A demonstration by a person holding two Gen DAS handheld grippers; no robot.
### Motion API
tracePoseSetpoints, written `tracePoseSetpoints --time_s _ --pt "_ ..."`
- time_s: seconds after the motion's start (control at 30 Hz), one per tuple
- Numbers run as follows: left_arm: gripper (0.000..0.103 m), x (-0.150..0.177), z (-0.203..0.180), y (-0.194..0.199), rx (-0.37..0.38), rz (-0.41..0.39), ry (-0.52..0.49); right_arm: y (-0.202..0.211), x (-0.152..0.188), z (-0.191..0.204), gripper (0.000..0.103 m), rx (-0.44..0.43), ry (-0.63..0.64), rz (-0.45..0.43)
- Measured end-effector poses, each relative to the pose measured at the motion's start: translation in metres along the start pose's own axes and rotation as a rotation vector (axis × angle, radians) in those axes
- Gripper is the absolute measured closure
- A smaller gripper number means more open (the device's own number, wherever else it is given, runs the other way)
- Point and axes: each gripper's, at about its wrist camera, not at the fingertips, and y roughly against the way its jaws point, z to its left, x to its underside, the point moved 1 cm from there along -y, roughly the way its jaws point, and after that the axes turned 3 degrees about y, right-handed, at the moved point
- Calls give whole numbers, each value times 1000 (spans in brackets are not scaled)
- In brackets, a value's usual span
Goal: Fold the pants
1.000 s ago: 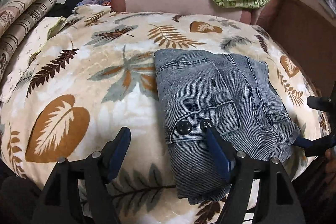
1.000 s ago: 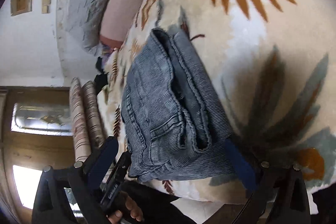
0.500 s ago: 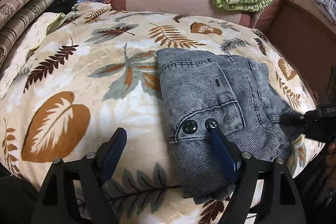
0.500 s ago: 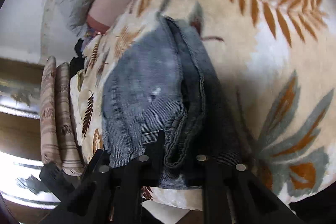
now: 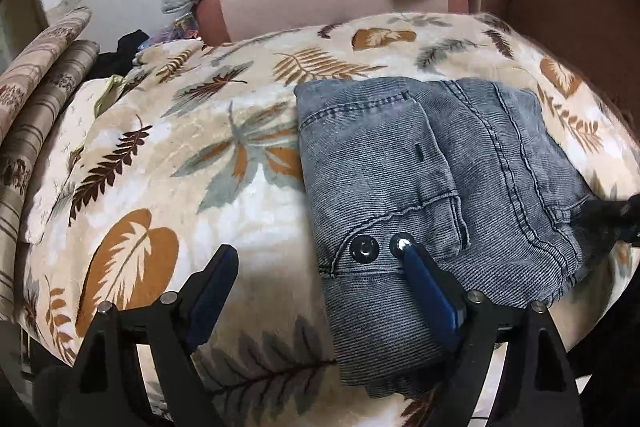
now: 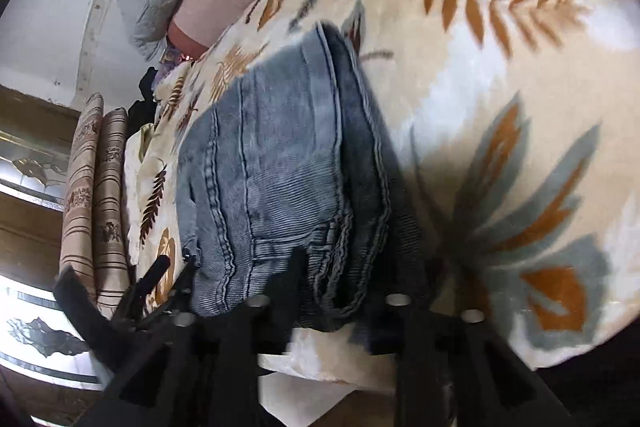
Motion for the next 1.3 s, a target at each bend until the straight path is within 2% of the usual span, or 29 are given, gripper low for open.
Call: tracePoseSetpoints --time_s 0.07,0.13,0.23,0.3,0.33,0.37,0.47,0.7,1.13,1.3 --pt "15 -1 3 -2 12 6 8 23 -4 -1 47 -4 1 -62" --pt "13 0 6 -4 18 4 23 39 -6 -1 47 -44 -21 -96" --pt "13 2 9 -5 27 -4 37 53 -3 5 47 -202 -77 -106" --pt "12 3 8 -4 29 -7 40 43 2 17 47 -346 -99 -41" --pt "12 3 8 -4 32 -6 41 35 3 20 47 -379 -113 -10" --pt "12 3 10 -4 37 -5 43 25 5 21 47 -379 -126 15" --pt "12 3 12 -5 52 -4 51 2 14 8 47 -302 -193 45" --pt "10 4 13 -6 59 -5 66 5 7 -15 48 -235 -242 6" --pt "9 4 16 -7 67 -5 74 12 5 -20 48 -175 -219 -30" --pt "9 4 15 -7 66 -4 74 4 5 -20 47 -184 -209 3"
